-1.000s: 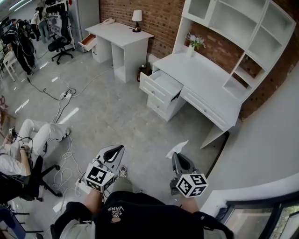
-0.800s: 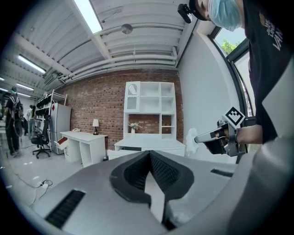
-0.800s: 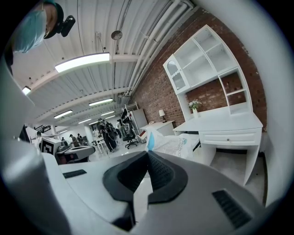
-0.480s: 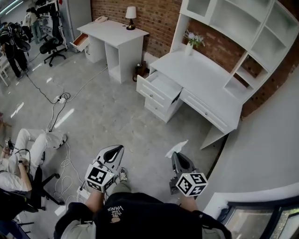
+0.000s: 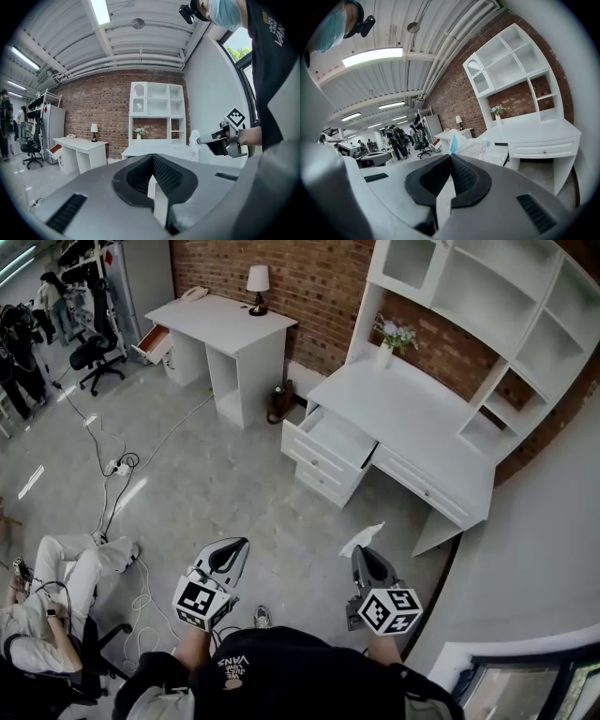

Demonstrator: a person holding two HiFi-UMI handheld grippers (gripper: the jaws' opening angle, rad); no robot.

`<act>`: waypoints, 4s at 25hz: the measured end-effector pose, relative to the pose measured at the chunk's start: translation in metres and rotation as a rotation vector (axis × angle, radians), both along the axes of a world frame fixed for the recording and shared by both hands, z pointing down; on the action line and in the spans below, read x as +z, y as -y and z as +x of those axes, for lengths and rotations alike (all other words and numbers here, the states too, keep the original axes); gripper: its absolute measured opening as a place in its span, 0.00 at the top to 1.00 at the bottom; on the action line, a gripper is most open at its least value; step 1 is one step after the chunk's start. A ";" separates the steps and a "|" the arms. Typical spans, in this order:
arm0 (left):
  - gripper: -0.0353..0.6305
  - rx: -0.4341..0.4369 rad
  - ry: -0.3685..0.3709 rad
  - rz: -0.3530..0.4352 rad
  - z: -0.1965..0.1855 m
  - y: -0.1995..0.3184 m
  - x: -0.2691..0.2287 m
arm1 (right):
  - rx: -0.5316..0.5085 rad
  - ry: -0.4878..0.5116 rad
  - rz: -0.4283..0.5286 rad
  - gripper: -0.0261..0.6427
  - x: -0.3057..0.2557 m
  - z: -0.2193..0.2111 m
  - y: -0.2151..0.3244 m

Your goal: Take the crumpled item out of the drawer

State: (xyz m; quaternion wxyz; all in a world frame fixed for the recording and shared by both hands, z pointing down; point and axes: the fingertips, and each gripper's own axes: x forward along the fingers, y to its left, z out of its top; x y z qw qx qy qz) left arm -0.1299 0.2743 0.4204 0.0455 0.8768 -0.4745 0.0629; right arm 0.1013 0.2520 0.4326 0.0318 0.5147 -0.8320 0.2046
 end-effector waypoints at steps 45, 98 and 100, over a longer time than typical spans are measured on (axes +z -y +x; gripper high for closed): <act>0.94 -0.049 0.006 -0.016 0.059 0.334 0.030 | -0.068 -0.070 -0.030 0.96 0.045 0.053 0.346; 0.94 0.222 0.024 -0.136 -0.029 0.603 0.109 | -0.267 -0.664 -0.553 0.96 0.314 -0.037 0.599; 0.94 0.217 0.024 -0.143 -0.034 0.605 0.112 | -0.285 -0.689 -0.566 0.96 0.325 -0.039 0.605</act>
